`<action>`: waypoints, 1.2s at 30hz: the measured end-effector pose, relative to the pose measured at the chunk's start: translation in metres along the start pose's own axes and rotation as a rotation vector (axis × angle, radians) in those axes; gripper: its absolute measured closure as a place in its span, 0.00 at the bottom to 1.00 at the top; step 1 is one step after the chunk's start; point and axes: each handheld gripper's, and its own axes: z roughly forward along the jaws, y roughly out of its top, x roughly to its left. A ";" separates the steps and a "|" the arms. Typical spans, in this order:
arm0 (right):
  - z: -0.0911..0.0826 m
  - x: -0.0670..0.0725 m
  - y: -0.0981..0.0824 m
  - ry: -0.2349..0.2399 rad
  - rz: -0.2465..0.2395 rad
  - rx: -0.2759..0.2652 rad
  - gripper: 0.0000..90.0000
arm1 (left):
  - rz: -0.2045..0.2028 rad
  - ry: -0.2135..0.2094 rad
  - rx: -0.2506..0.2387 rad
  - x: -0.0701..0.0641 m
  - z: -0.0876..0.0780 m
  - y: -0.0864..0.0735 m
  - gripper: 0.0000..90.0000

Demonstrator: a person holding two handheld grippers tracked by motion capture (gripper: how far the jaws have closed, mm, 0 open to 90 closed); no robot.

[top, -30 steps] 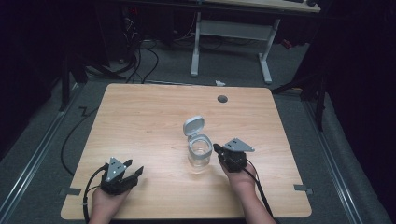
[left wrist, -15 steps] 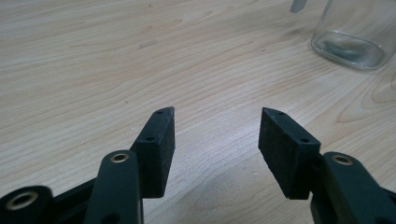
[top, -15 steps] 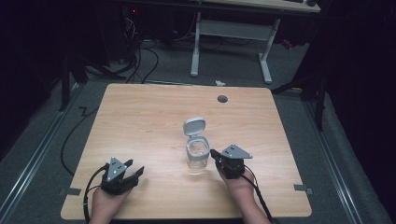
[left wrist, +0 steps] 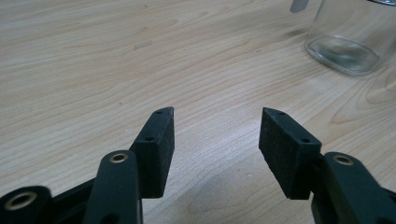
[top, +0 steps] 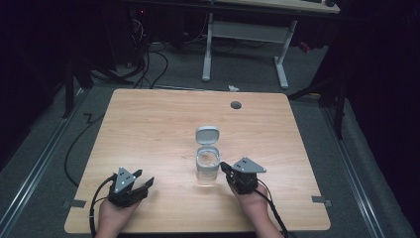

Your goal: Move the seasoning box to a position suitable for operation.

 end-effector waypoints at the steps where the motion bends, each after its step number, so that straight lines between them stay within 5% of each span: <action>1: 0.000 0.000 0.000 0.000 -0.003 0.000 0.98 | 0.001 -0.001 0.000 0.000 0.000 0.000 0.52; 12: -0.007 -0.012 -0.010 -0.036 0.041 -0.001 0.94 | 0.013 -0.056 -0.017 -0.017 -0.004 0.000 0.60; 14: -0.009 -0.018 -0.014 -0.054 0.056 0.000 0.94 | 0.001 -0.085 -0.008 -0.026 -0.003 -0.002 0.61; 18: -0.012 -0.029 -0.021 -0.071 0.083 -0.017 0.94 | 0.046 -0.109 0.006 -0.045 0.002 -0.012 0.71; 21: -0.015 -0.034 -0.022 -0.083 0.091 -0.028 0.94 | 0.001 -0.176 0.037 -0.072 0.011 -0.019 0.76; 27: -0.016 -0.041 -0.017 -0.089 0.102 -0.054 0.95 | -0.022 -0.213 0.078 -0.109 0.031 -0.035 0.86; 36: -0.009 -0.044 0.002 -0.084 0.081 -0.080 0.98 | -0.017 -0.261 0.079 -0.139 0.057 -0.054 0.91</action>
